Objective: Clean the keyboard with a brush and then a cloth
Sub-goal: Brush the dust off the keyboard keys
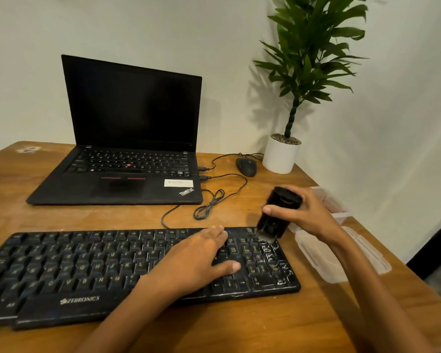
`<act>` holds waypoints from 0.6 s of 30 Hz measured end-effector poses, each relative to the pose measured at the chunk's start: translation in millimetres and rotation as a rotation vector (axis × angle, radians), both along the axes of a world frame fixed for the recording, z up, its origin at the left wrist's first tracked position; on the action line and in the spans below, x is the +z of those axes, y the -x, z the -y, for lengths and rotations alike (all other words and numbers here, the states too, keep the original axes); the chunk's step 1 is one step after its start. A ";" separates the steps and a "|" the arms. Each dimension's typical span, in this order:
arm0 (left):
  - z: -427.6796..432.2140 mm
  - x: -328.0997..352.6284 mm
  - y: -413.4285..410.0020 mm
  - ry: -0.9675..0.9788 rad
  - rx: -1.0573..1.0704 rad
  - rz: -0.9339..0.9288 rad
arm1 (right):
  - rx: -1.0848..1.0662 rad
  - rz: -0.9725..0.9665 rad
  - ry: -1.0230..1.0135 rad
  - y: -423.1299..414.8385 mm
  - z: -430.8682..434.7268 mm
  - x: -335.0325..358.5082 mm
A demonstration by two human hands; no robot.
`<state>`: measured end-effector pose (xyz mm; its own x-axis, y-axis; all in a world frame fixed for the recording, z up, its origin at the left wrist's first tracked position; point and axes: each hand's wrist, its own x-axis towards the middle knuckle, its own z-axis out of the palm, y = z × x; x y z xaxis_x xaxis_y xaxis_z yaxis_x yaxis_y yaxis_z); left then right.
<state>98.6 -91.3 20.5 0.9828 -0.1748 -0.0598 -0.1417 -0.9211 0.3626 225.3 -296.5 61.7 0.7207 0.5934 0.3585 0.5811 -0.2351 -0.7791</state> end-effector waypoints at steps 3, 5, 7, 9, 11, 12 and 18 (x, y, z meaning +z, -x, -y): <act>3.1 2.6 2.9 -0.042 0.002 0.027 | -0.098 0.070 0.040 6.1 11.4 6.2; 10.2 6.5 7.3 -0.071 -0.021 0.054 | -0.058 0.083 -0.006 14.9 6.5 13.3; 19.8 11.1 13.0 -0.061 -0.042 0.050 | 0.030 0.077 -0.052 24.1 -6.8 14.2; 25.2 12.3 17.5 -0.059 -0.041 0.033 | 0.085 0.061 -0.029 29.4 -17.6 7.5; 23.5 9.7 18.8 -0.060 -0.012 0.026 | 0.084 0.032 0.028 30.0 -14.3 0.2; 21.5 8.1 18.6 -0.057 0.000 0.023 | 0.065 0.008 0.060 28.2 -7.1 0.5; 21.4 8.2 17.7 -0.085 -0.004 0.029 | -0.051 0.098 0.290 13.3 20.5 16.9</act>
<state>81.0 -112.8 28.8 0.9837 -0.1738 -0.0463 -0.1543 -0.9479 0.2788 212.0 -317.0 78.6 0.7225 0.6452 0.2484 0.6319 -0.4705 -0.6159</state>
